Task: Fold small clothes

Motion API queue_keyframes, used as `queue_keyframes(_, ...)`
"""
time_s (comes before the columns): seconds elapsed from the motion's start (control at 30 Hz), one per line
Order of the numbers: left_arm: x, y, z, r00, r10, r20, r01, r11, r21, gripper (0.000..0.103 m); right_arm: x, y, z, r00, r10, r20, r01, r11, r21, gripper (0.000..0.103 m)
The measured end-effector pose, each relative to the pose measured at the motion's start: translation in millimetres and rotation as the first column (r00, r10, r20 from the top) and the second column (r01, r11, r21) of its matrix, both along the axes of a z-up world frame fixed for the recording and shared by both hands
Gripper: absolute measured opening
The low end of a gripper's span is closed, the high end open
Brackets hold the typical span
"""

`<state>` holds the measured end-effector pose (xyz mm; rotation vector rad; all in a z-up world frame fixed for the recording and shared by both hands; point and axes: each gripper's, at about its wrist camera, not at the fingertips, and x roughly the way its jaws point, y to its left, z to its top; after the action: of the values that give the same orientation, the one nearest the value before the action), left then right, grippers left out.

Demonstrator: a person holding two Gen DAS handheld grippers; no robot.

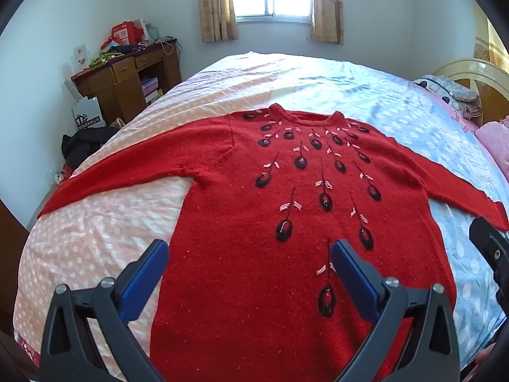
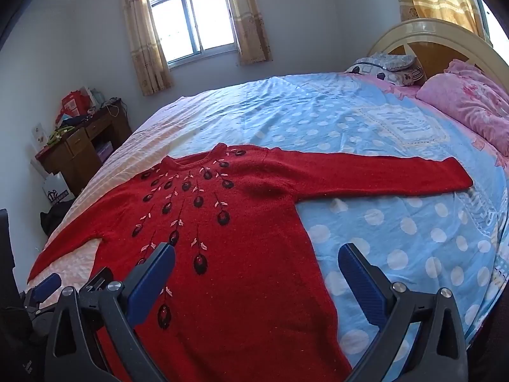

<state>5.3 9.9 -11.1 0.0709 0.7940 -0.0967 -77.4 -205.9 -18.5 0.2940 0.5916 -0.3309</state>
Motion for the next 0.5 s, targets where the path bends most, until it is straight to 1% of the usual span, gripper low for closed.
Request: queue_keyframes(0.5,-1.0,-2.7,-0.3,1.000,-0.003,-0.001,0.003,1.000,0.001,0.103,2.8,5.3,0.7,1.000,0.003,-0.005,-0.003,1.000,-0.012,0.102)
